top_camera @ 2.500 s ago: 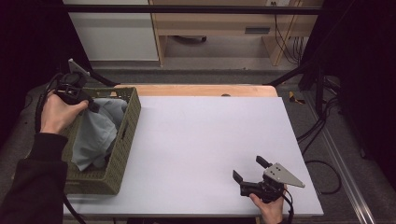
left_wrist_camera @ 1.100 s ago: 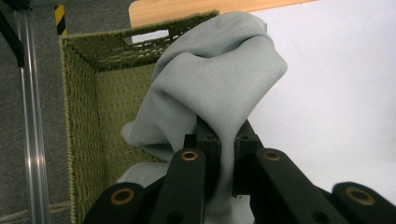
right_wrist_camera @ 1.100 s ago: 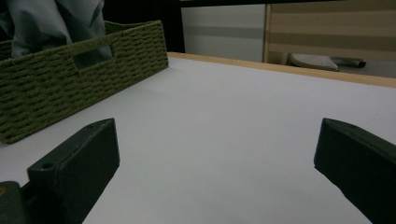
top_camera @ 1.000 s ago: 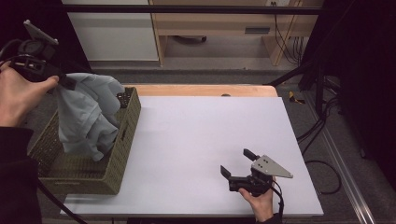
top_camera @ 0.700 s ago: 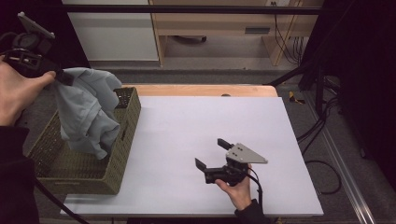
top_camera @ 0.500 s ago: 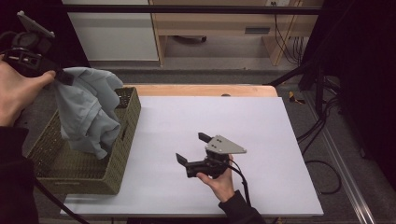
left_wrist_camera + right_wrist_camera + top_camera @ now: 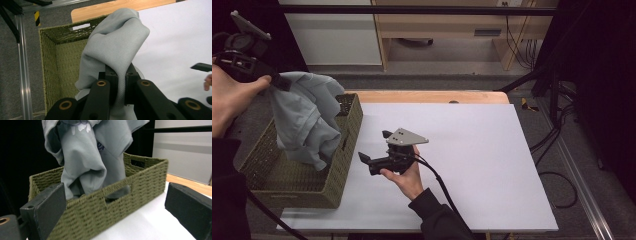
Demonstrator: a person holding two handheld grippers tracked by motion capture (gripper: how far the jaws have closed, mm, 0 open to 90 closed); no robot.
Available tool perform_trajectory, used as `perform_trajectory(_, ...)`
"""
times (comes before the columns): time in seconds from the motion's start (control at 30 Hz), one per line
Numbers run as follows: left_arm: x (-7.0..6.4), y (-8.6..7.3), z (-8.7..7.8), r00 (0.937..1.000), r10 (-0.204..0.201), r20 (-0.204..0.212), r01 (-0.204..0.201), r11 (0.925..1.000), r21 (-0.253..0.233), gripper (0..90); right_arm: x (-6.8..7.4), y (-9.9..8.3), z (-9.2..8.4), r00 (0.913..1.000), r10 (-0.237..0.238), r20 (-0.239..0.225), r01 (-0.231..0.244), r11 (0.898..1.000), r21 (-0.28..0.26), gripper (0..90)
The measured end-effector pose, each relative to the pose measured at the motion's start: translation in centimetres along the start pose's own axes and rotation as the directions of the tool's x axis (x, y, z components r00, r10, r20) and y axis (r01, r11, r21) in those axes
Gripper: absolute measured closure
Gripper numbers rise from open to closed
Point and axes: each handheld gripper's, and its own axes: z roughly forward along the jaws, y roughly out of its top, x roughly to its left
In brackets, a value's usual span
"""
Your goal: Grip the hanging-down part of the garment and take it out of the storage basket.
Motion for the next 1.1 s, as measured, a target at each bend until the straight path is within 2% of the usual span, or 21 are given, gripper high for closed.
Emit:
perform_trajectory(0.17,0.2,-0.1,-0.1,1.0,-0.004,0.007,0.004,1.0,-0.002,84.8,0.5,0.5,2.4,0.9998,-0.003,-0.02,0.003,1.0,0.004,5.9)
perform_trajectory(0.2,0.2,-0.1,-0.1,1.0,-0.004,0.007,0.004,1.0,-0.001,84.8,0.5,0.5,2.4,0.9998,-0.003,-0.02,0.003,1.0,0.004,5.9)
perform_trajectory(0.27,0.1,0.0,0.0,0.9999,-0.004,0.009,0.004,1.0,-0.002,84.8,0.9,0.9,3.9,0.9994,-0.001,-0.036,0.002,1.0,0.006,6.2)
perform_trajectory(0.3,0.1,0.0,0.0,0.9999,-0.004,0.009,0.004,1.0,-0.002,84.8,0.9,0.9,3.9,0.9994,-0.001,-0.036,0.002,1.0,0.006,6.2)
perform_trajectory(0.33,0.0,0.0,0.1,0.9999,-0.003,0.012,0.003,1.0,0.0,84.8,1.1,1.1,4.9,0.9985,-0.006,-0.054,0.006,1.0,0.006,6.4)
perform_trajectory(0.37,0.0,0.0,0.1,0.9999,-0.003,0.012,0.003,1.0,0.0,84.8,1.1,1.1,4.9,0.9985,-0.006,-0.054,0.006,1.0,0.006,6.4)
perform_trajectory(0.47,-0.1,0.0,0.2,0.9999,0.0,0.017,0.0,1.0,-0.001,84.8,1.4,1.2,7.0,0.9981,-0.005,-0.061,0.006,1.0,0.008,6.8)
perform_trajectory(0.53,-0.1,0.1,0.2,0.9999,0.001,0.017,-0.001,1.0,0.0,84.8,1.4,1.1,7.4,0.9981,-0.009,-0.062,0.01,1.0,0.011,6.8)
perform_trajectory(0.6,-0.1,0.1,0.2,0.9998,0.0,0.021,0.0,1.0,-0.003,84.8,1.6,1.1,8.9,0.9979,0.007,-0.064,-0.005,1.0,0.029,7.2)
perform_trajectory(0.7,0.0,0.1,0.3,0.9998,0.001,0.021,-0.001,1.0,-0.001,84.8,1.9,1.0,9.7,0.9977,0.009,-0.068,-0.007,0.999,0.037,8.3)
perform_trajectory(0.73,-0.1,0.0,0.3,0.9997,0.002,0.023,-0.002,1.0,-0.001,84.8,2.2,0.9,10.5,0.9973,0.002,-0.073,0.001,0.999,0.048,8.9)
perform_trajectory(0.83,0.0,0.0,0.5,0.9997,0.004,0.025,-0.004,1.0,0.003,84.8,2.7,0.8,11.4,0.9973,-0.013,-0.073,0.017,0.998,0.053,11.6)
perform_trajectory(0.97,-0.1,0.0,0.7,0.9996,0.009,0.025,-0.01,0.9999,0.01,84.8,3.0,0.7,12.5,0.9974,0.008,-0.071,-0.004,0.998,0.059,20.5)
perform_trajectory(1.03,-0.1,0.0,0.7,0.9996,0.011,0.025,-0.011,0.9999,0.011,84.8,2.9,0.5,13.1,0.9971,-0.001,-0.076,0.006,0.998,0.067,27.1)
perform_trajectory(1.1,-0.2,0.0,0.7,0.9996,0.014,0.023,-0.015,0.9998,0.016,84.8,2.8,0.3,13.6,0.9969,-0.002,-0.078,0.007,0.997,0.074,39.1)
